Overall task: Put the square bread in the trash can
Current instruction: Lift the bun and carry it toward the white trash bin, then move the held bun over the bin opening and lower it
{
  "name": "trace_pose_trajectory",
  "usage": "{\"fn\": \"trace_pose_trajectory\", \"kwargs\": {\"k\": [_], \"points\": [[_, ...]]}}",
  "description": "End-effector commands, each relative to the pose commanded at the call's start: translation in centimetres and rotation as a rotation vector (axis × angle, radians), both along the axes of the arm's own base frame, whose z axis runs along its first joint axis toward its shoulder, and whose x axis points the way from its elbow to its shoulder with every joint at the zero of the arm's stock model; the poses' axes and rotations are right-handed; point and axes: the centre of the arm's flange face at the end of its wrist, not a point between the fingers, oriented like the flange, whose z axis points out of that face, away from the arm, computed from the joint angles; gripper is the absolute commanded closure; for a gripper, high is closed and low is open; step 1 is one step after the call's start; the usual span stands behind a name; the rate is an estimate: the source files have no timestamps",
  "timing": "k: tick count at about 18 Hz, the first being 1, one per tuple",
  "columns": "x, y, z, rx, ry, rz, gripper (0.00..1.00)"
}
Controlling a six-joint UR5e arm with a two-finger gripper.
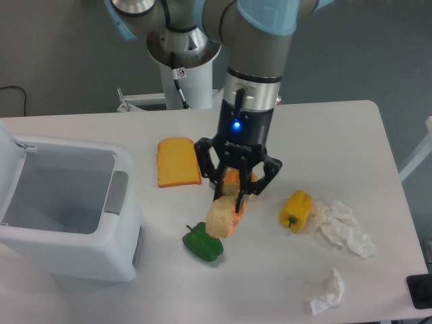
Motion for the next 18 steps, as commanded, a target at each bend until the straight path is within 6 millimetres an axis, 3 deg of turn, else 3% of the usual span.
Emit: {"fn": "trace_pose_trajectory", "kwargs": {"k": [8, 18], "points": [[5.2, 1.4, 2.5, 0.069, -0.100, 0.028, 0.57], [11.5, 3.9, 3.4, 0.091, -0.238, 0.063, 0.57]]}}
